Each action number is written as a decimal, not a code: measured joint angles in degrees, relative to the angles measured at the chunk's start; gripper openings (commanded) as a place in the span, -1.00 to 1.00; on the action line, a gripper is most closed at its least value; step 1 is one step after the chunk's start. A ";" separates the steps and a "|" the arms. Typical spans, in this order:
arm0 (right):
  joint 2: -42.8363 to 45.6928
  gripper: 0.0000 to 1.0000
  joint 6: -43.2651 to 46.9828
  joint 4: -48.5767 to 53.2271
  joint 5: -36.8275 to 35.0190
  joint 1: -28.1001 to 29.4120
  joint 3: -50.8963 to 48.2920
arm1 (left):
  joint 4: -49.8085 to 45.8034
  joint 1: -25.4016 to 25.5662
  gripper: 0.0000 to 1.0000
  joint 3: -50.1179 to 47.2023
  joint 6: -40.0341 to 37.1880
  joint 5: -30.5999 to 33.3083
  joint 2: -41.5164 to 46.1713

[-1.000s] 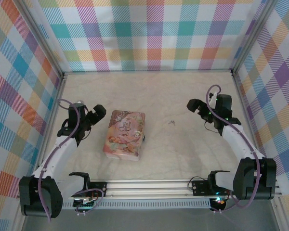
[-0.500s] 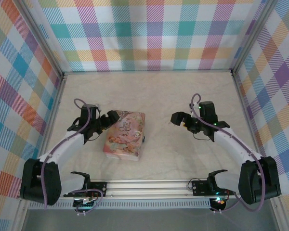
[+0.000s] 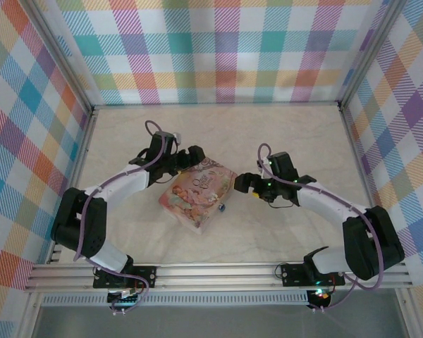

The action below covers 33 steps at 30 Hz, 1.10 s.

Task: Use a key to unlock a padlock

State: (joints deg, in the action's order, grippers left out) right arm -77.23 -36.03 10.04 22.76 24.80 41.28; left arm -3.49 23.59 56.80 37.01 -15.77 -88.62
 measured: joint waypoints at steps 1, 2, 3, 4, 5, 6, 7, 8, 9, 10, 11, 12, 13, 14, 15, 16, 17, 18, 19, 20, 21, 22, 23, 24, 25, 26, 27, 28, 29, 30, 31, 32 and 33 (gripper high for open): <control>0.00 0.96 0.07 0.22 -0.22 0.00 0.48 | -0.90 0.09 0.86 0.42 -0.13 0.70 0.33; 0.00 0.97 0.28 0.55 -0.52 0.00 1.09 | -2.01 0.17 0.89 0.66 -0.24 1.55 0.83; -0.13 0.97 0.57 1.20 -0.90 0.00 2.05 | -4.04 0.17 0.92 0.92 -0.48 2.91 1.75; -0.50 0.98 0.94 1.95 -1.29 0.00 3.30 | -6.58 0.17 0.94 1.16 -0.66 4.24 2.93; -1.01 0.99 1.40 2.54 -1.70 0.00 4.59 | -8.66 0.17 0.96 1.22 -0.66 5.33 4.13; -1.70 0.99 2.01 3.17 -2.14 0.00 6.10 | -11.47 0.17 0.97 1.22 -0.68 6.69 6.03; -2.47 0.99 2.58 3.80 -2.43 0.00 7.58 | -13.94 0.17 0.99 1.22 -0.66 7.78 7.82; -3.34 0.99 3.28 4.52 -2.67 0.00 9.09 | -16.22 0.17 1.00 1.20 -0.59 8.72 9.73; -4.37 0.99 3.93 5.07 -2.84 0.00 10.62 | -18.64 0.20 1.00 1.05 -0.55 9.53 12.00; -5.64 0.98 4.61 5.75 -2.86 0.00 12.35 | -20.39 0.28 1.00 0.59 -0.37 10.14 14.38; -6.84 0.99 5.27 6.29 -2.84 -0.02 13.84 | -21.88 0.33 1.00 -0.13 -0.11 10.62 16.72; -8.20 0.99 5.86 6.78 -2.84 0.00 15.45 | -23.34 0.39 1.00 -1.25 0.37 10.91 19.39; -9.64 0.98 6.56 7.34 -2.80 -0.02 17.14 | -24.83 0.42 1.00 -2.62 1.07 10.95 22.01; -10.91 0.98 7.02 7.85 -2.80 0.00 18.53 | -26.01 0.57 1.00 -3.82 1.84 10.95 24.02; -12.41 0.98 7.65 8.61 -2.75 0.00 20.31 | -26.99 0.81 1.00 -5.27 2.73 10.88 25.97; -14.29 0.95 8.33 9.25 -2.56 0.00 22.34 | -28.00 1.42 1.00 -6.99 4.00 10.64 27.93; -15.91 0.93 8.76 9.73 -2.34 0.00 24.06 | -28.70 2.19 1.00 -8.57 5.18 10.38 29.38; -17.55 0.90 9.31 10.27 -2.03 -0.02 25.86 | -29.33 3.32 1.00 -10.23 6.51 9.97 30.64; -19.28 0.88 9.90 10.75 -1.55 -0.02 27.63 | -29.62 4.44 1.00 -11.74 7.74 9.44 31.52; -20.72 0.88 10.23 11.26 -1.01 -0.02 29.11 | -29.70 5.44 1.00 -13.07 8.96 8.98 32.15; -22.23 0.88 10.67 11.56 -0.46 -0.02 30.58 | -29.66 6.60 1.00 -14.43 10.32 8.55 32.68; -23.43 0.86 11.08 11.80 0.15 -0.02 31.63 | -29.55 7.63 1.00 -15.63 11.65 8.24 33.16; -24.39 0.85 11.30 12.13 0.76 0.00 32.46 | -29.38 8.44 1.00 -16.61 12.94 7.91 33.53; -25.46 0.84 11.50 12.35 1.46 -0.02 33.31 | -28.85 9.11 1.00 -17.62 14.23 7.61 33.92; -26.29 0.82 11.58 12.39 2.16 0.00 33.86 | -27.89 9.53 1.00 -18.43 15.19 7.28 34.12; -27.04 0.77 11.67 12.44 2.91 0.00 34.21 | -26.99 9.77 1.00 -18.99 16.04 7.19 34.12; -27.67 0.73 11.67 12.44 3.72 0.00 34.34 | -25.92 9.88 1.00 -19.47 16.90 6.99 33.94; -28.17 0.71 11.69 12.63 4.59 0.00 34.38 | -24.90 9.90 1.00 -19.58 17.55 7.04 33.55; -28.61 0.70 11.72 12.79 5.27 0.02 34.38 | -23.93 9.90 1.00 -19.58 17.79 7.06 33.05; -29.03 0.68 11.72 12.98 5.99 0.11 34.38 | -23.04 9.90 1.00 -19.50 18.05 7.23 32.35; -29.38 0.66 11.74 13.18 6.62 0.35 34.36 | -21.99 9.92 1.00 -19.43 18.14 7.39 31.45; -29.46 0.65 11.78 13.22 7.10 0.44 34.29 | -21.35 9.92 1.00 -19.30 18.14 7.67 30.62; -29.46 0.65 11.93 13.20 7.63 0.59 34.07 | -20.68 9.92 1.00 -18.95 18.10 7.93 29.51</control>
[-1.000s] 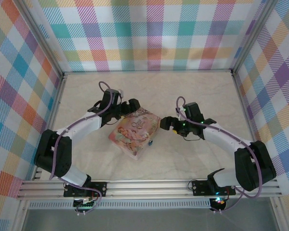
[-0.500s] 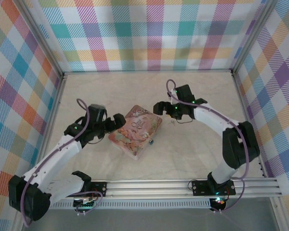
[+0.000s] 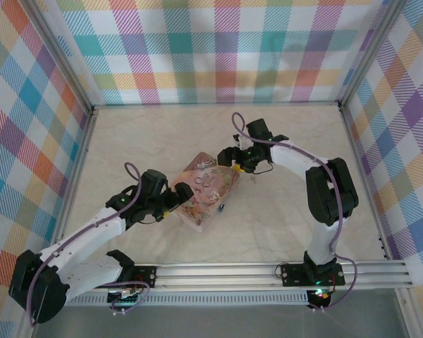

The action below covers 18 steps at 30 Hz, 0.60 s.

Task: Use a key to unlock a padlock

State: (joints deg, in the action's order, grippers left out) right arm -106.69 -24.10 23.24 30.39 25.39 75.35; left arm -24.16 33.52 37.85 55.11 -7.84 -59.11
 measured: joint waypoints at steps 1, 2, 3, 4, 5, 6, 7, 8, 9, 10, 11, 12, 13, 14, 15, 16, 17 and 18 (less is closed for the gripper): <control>0.13 0.63 0.33 -0.11 0.15 0.20 -0.31 | 0.31 0.00 1.00 0.63 -0.24 0.48 -1.20; 0.33 0.61 0.66 -0.48 0.09 0.24 -0.81 | 0.13 0.00 1.00 1.36 -0.52 1.16 -2.32; 0.68 0.60 0.76 -0.90 0.00 0.17 -1.51 | 0.04 -0.07 1.00 2.19 -0.92 1.90 -3.58; 1.20 0.55 0.87 -1.33 -0.15 0.11 -2.38 | -0.13 -0.28 1.00 3.13 -1.42 2.69 -4.87; 1.86 0.53 0.98 -1.57 -0.46 0.09 -3.28 | -0.42 -0.50 1.00 4.11 -2.08 3.28 -6.12; 2.69 0.52 1.01 -1.90 -0.85 0.09 -4.37 | -0.76 -0.98 1.00 5.20 -2.69 3.87 -7.54; 3.65 0.51 0.96 -2.27 -1.14 0.11 -5.66 | -0.79 -1.57 1.00 6.08 -3.45 4.39 -8.79; 4.46 0.51 0.81 -2.58 -1.33 0.17 -6.73 | -0.72 -2.23 1.00 6.84 -4.07 4.76 -9.94; 5.33 0.51 0.59 -2.78 -1.46 0.33 -7.91 | -0.68 -3.21 1.00 7.87 -4.87 5.03 -11.26; 6.16 0.52 0.33 -3.04 -1.68 0.59 -9.05 | -0.50 -4.24 1.00 8.92 -5.57 5.27 -12.66; 6.88 0.52 -0.17 -3.23 -1.95 0.92 -9.90 | -0.07 -5.20 1.00 9.86 -6.34 5.53 -13.97; 7.61 0.52 -0.74 -3.56 -2.25 1.31 -10.86 | 0.48 -6.25 1.00 10.91 -7.08 5.86 -15.47; 8.20 0.52 -1.18 -3.85 -2.47 1.66 -11.56 | 0.81 -7.15 1.00 12.15 -7.98 6.03 -17.11; 8.63 0.52 -1.73 -4.02 -2.73 1.99 -12.04 | 0.94 -7.76 1.00 13.22 -8.59 6.25 -18.51; 8.83 0.52 -2.23 -4.13 -2.97 2.21 -12.26 | 1.29 -8.33 1.00 14.58 -9.49 6.45 -20.15; 8.83 0.53 -2.69 -4.15 -3.34 2.34 -12.28 | 1.92 -8.83 1.00 15.85 -10.23 6.67 -21.79; 8.83 0.54 -3.17 -4.17 -3.67 2.38 -12.28 | 2.45 -9.27 1.00 17.00 -10.93 6.84 -23.26; 8.83 0.54 -3.58 -4.17 -4.02 2.40 -12.26 | 3.23 -9.68 1.00 18.08 -11.41 6.84 -24.65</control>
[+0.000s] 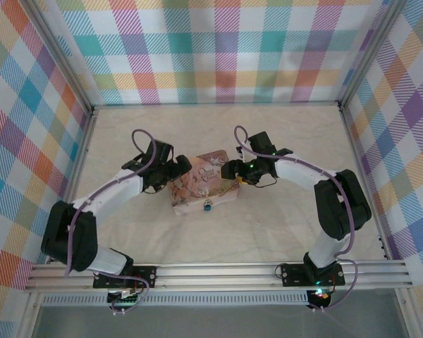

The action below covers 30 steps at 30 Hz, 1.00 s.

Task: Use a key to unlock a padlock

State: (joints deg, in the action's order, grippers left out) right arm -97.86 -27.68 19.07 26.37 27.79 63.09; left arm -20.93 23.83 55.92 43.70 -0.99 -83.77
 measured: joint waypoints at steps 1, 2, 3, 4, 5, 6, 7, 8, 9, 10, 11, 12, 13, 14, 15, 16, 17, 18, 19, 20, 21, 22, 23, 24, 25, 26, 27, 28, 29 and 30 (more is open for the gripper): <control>0.00 0.55 -0.37 0.02 -0.46 0.04 0.13 | 0.87 -0.39 1.00 1.03 -0.55 0.00 -1.44; -0.11 0.55 -0.66 0.11 -0.94 0.04 0.42 | 1.68 -0.72 1.00 1.99 -1.03 -0.09 -2.82; -0.35 0.55 -0.83 0.28 -1.42 0.07 0.85 | 2.29 -0.96 1.00 2.91 -1.40 -0.15 -3.98; -0.83 0.55 -1.07 0.52 -2.10 0.07 1.66 | 2.82 -1.14 1.00 3.76 -1.66 -0.17 -5.01; -1.55 0.55 -1.42 0.85 -2.91 0.07 2.75 | 3.37 -1.29 1.00 4.72 -2.10 -0.15 -6.03; -2.14 0.55 -1.53 1.14 -3.56 0.04 3.58 | 3.76 -1.46 1.00 5.38 -2.51 -0.15 -6.84; -2.78 0.55 -1.86 1.33 -4.33 0.04 4.50 | 4.04 -1.66 1.00 6.21 -2.93 -0.13 -7.74; -3.30 0.55 -2.08 1.49 -4.92 0.04 5.18 | 4.20 -1.88 1.00 7.06 -3.23 -0.13 -8.59; -3.63 0.55 -2.23 1.60 -5.29 0.04 5.66 | 4.17 -2.01 1.00 7.89 -3.50 -0.13 -9.29; -3.89 0.55 -2.45 1.60 -5.75 0.04 6.01 | 4.20 -2.08 1.00 8.81 -3.91 -0.11 -9.99; -4.04 0.55 -2.75 1.64 -6.10 0.04 6.27 | 4.20 -2.14 1.00 9.66 -4.24 -0.04 -10.62; -4.13 0.55 -3.02 1.75 -6.32 0.04 6.47 | 4.20 -2.19 1.00 10.19 -4.50 0.02 -11.08; -4.22 0.55 -3.15 1.86 -6.49 0.04 6.67 | 4.17 -2.23 1.00 10.71 -4.81 0.07 -11.43; -4.22 0.55 -3.21 1.92 -6.51 0.04 6.69 | 4.17 -2.23 1.00 11.02 -5.16 0.09 -11.65; -4.22 0.55 -3.23 1.99 -6.58 0.04 6.69 | 4.13 -2.25 1.00 11.19 -5.35 0.07 -11.74; -4.22 0.55 -3.26 2.01 -6.73 0.04 6.69 | 4.13 -2.25 1.00 11.32 -5.66 0.04 -11.76; -4.22 0.56 -3.39 2.01 -6.88 0.04 6.69 | 4.15 -2.27 1.00 11.37 -5.68 0.02 -11.76; -4.22 0.57 -3.39 2.03 -6.95 0.04 6.69 | 4.17 -2.29 0.99 11.37 -5.68 0.00 -11.76; -4.22 0.58 -3.39 2.03 -7.06 0.07 6.69 | 4.15 -2.29 1.00 11.37 -5.70 0.02 -11.76; -4.22 0.59 -3.41 2.03 -7.23 0.11 6.69 | 4.13 -2.32 0.99 11.37 -5.68 0.02 -11.76; -4.22 0.60 -3.39 2.05 -7.39 0.15 6.69 | 4.15 -2.36 1.00 11.37 -5.68 0.02 -11.76; -4.20 0.61 -3.39 2.08 -7.56 0.22 6.69 | 4.17 -2.40 0.99 11.37 -5.68 0.00 -11.76; -4.20 0.62 -3.39 2.16 -7.76 0.31 6.69 | 4.20 -2.58 0.99 11.30 -5.68 -0.09 -11.76; -4.20 0.62 -3.39 2.27 -7.91 0.37 6.71 | 4.20 -2.71 0.99 11.19 -5.68 -0.37 -11.76; -4.20 0.63 -3.37 2.54 -8.00 0.48 6.75 | 4.17 -3.04 1.00 10.97 -5.68 -0.79 -11.72; -4.20 0.64 -3.37 2.80 -8.07 0.57 6.78 | 4.04 -3.32 1.00 10.84 -5.68 -1.09 -11.67; -4.20 0.63 -3.39 3.06 -8.22 0.70 6.78 | 4.07 -3.72 1.00 10.56 -5.68 -1.49 -11.56; -4.17 0.63 -3.39 3.37 -8.46 0.81 6.78 | 4.07 -4.00 0.99 10.19 -5.70 -1.70 -11.21; -4.09 0.63 -3.37 3.72 -8.74 0.92 6.78 | 3.93 -4.24 1.00 9.86 -5.84 -1.70 -10.82; -3.93 0.63 -3.34 4.24 -9.25 1.07 6.78 | 3.58 -4.46 0.99 9.53 -5.92 -1.68 -10.29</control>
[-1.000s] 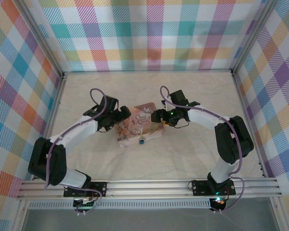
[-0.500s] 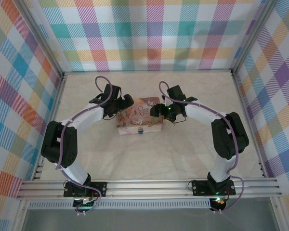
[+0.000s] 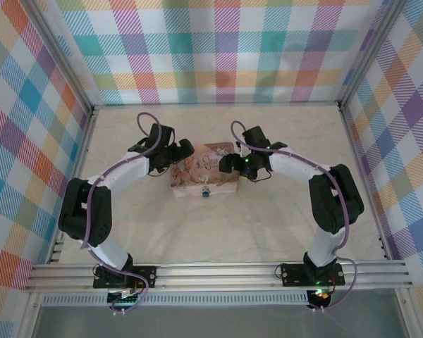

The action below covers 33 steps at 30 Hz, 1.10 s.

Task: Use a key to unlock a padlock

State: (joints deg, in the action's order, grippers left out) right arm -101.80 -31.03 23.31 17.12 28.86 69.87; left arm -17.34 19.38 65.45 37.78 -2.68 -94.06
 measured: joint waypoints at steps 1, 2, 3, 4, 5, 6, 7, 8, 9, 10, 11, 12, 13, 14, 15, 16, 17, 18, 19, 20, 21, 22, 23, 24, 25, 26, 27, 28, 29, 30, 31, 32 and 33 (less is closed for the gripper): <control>0.33 0.64 0.02 0.48 -0.46 0.00 0.00 | -0.39 -0.22 1.00 -0.35 -0.17 0.15 0.66; 0.76 0.63 0.15 0.94 -0.85 0.02 -0.02 | -0.72 -0.48 0.99 -0.66 -0.39 0.33 1.31; 1.38 0.63 0.24 1.51 -1.36 0.04 -0.02 | -0.92 -0.85 1.00 -1.05 -0.68 0.48 2.05; 2.21 0.63 0.39 2.08 -1.90 0.04 -0.04 | -1.18 -1.22 1.00 -1.46 -0.94 0.79 2.89; 2.99 0.63 0.48 2.56 -2.43 0.02 -0.04 | -1.66 -1.51 1.00 -1.77 -1.22 1.03 3.61; 4.00 0.63 0.63 3.23 -3.19 -0.02 -0.04 | -2.14 -1.77 1.00 -2.16 -1.42 1.40 4.57; 4.94 0.63 0.94 3.80 -3.87 -0.07 -0.07 | -2.60 -1.97 1.00 -2.56 -1.53 1.73 5.49; 5.86 0.63 1.25 4.39 -4.66 -0.26 -0.04 | -3.02 -2.03 0.99 -2.78 -1.64 1.90 6.25; 6.82 0.63 1.57 5.11 -5.51 -0.50 -0.04 | -3.58 -2.08 0.98 -3.08 -1.66 1.88 7.23; 7.67 0.63 1.97 5.81 -6.27 -0.76 -0.04 | -3.93 -2.08 0.96 -3.41 -1.66 1.64 8.22; 8.35 0.62 2.36 6.43 -6.95 -0.98 -0.04 | -4.52 -2.05 0.94 -3.65 -1.68 1.05 9.07; 8.94 0.62 2.95 7.19 -7.85 -1.29 -0.04 | -5.11 -2.03 0.93 -3.82 -1.68 0.33 9.92; 9.42 0.59 3.50 7.96 -8.92 -1.66 -0.04 | -5.95 -1.79 0.92 -3.96 -1.81 -0.57 10.82; 9.66 0.58 3.96 8.52 -9.73 -2.01 -0.04 | -6.73 -1.49 0.91 -4.00 -1.90 -1.36 11.50; 9.88 0.58 4.70 9.14 -10.71 -2.43 -0.04 | -7.54 -1.07 0.90 -4.11 -2.08 -2.05 12.31; 10.01 0.58 5.44 9.73 -11.58 -2.95 -0.04 | -8.48 -0.42 0.89 -4.15 -2.21 -2.51 13.07; 10.03 0.58 6.23 10.32 -12.26 -3.43 -0.02 | -9.49 0.66 0.88 -4.15 -2.32 -2.89 13.84; 10.03 0.58 7.02 11.21 -12.66 -4.00 0.13 | -10.45 2.19 0.84 -4.15 -2.49 -3.28 14.62; 9.88 0.57 7.96 12.55 -13.03 -4.61 0.59 | -11.39 3.89 0.80 -4.15 -2.64 -3.74 15.39; 9.62 0.57 8.68 13.81 -13.33 -5.09 1.29 | -12.33 5.75 0.77 -4.15 -2.71 -3.98 16.06; 9.27 0.57 9.40 14.69 -13.64 -5.42 2.05 | -13.00 7.41 0.76 -4.15 -2.71 -4.33 16.65; 8.90 0.59 10.12 15.23 -13.97 -5.75 2.84 | -13.57 9.07 0.76 -4.15 -2.69 -4.63 17.18; 8.52 0.60 10.82 15.52 -14.36 -6.12 3.45 | -14.03 10.67 0.76 -4.15 -2.69 -5.07 17.68; 8.22 0.60 11.28 15.76 -14.62 -6.34 3.87 | -14.23 11.98 0.76 -4.17 -2.67 -5.29 18.05; 7.80 0.60 11.96 16.04 -14.84 -6.47 4.31 | -14.29 13.46 0.76 -4.17 -2.67 -5.53 18.38; 7.37 0.56 12.48 16.26 -15.02 -6.51 4.63 | -14.27 14.53 0.76 -4.17 -2.67 -5.73 18.60; 6.88 0.50 12.96 16.46 -15.08 -6.54 4.90 | -14.27 15.41 0.76 -4.17 -2.64 -5.84 18.73; 6.16 0.44 13.66 16.61 -15.06 -6.73 5.14 | -14.27 16.24 0.77 -4.17 -2.64 -5.88 18.82; 5.49 0.38 14.12 16.74 -15.04 -6.80 5.35 | -14.23 16.87 0.77 -4.17 -2.60 -5.95 18.82; 4.68 0.37 14.56 16.85 -14.99 -6.88 5.57 | -14.21 17.31 0.77 -4.17 -2.47 -5.97 18.80; 3.58 0.36 15.08 16.92 -14.97 -7.02 5.90 | -14.23 17.73 0.77 -4.15 -2.34 -6.05 18.78; 2.32 0.34 15.43 17.09 -14.95 -7.08 6.34 | -14.16 18.14 0.77 -4.15 -2.23 -6.10 18.73; 1.25 0.34 15.63 17.14 -14.97 -7.13 6.69 | -14.08 18.58 0.78 -4.13 -2.14 -6.12 18.56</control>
State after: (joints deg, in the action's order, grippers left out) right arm -100.55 -15.40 40.45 2.15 21.74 76.55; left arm -31.42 37.95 61.32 35.64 -8.80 -75.50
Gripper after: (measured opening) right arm 0.676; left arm 0.886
